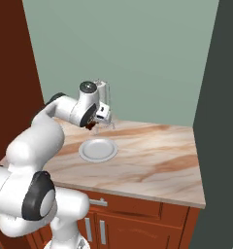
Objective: Place the chicken drumstick on the counter behind the older chicken drumstick on the same shelf of the fridge to maintain FIFO order. Close the fridge door when finished.
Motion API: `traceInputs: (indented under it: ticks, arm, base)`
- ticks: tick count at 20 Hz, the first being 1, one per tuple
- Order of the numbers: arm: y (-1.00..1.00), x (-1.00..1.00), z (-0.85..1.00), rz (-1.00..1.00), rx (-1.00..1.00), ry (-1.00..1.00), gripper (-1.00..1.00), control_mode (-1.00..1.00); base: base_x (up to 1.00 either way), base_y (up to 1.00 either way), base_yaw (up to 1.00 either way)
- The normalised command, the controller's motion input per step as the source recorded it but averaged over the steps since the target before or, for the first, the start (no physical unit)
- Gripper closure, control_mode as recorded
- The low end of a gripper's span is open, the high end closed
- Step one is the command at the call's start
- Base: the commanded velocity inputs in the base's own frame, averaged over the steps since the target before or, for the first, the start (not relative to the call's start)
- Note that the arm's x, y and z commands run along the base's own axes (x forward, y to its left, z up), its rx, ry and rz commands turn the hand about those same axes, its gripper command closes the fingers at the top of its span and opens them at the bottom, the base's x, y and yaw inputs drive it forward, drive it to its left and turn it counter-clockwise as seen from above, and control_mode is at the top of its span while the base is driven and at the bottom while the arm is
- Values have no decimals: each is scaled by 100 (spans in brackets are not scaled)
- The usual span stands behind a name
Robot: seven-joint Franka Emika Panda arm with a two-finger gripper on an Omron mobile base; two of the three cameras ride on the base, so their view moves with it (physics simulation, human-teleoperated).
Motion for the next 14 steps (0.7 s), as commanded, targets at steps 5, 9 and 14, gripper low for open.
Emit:
traceInputs:
  ticks: [5,9,14]
  arm:
    - [18,-23,70,0,0,-12,100,-100]
    - [13,-58,2,0,0,-20,100,-100]
    - [6,-79,8,0,0,-37,100,-100]
  base:
    - [0,0,0]
    - [0,0,0]
    - [0,0,0]
